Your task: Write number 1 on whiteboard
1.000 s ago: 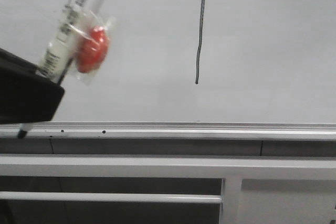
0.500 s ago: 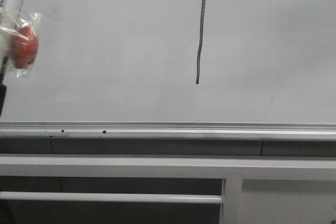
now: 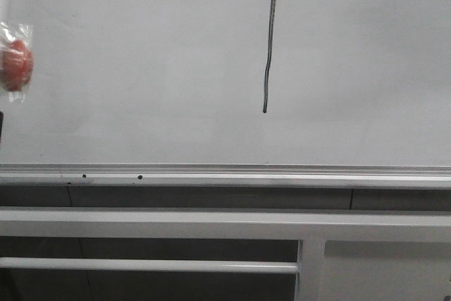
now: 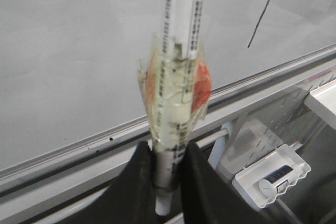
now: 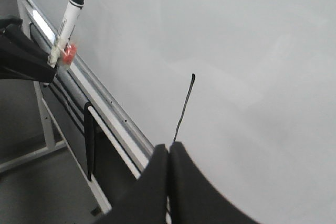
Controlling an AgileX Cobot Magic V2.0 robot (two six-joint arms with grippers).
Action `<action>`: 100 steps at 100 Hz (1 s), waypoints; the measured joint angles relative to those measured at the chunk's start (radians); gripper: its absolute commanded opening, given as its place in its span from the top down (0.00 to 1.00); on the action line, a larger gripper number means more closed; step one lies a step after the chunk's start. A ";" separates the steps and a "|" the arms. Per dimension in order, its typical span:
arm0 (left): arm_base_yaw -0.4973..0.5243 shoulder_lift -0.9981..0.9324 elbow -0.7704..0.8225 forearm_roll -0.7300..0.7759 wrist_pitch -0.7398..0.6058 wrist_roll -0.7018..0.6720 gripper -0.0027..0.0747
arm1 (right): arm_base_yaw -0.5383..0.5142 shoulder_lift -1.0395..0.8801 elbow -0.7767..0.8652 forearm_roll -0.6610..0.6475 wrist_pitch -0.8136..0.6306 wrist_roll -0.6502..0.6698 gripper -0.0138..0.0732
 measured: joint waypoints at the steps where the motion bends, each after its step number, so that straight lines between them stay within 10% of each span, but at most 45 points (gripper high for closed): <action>1: 0.000 0.002 0.001 0.000 0.000 -0.002 0.99 | 0.000 -0.004 0.004 0.000 -0.007 0.000 0.91; 100: -0.347 0.421 -0.078 0.003 0.589 -0.287 0.99 | 0.000 -0.079 0.190 0.000 -0.172 0.000 0.91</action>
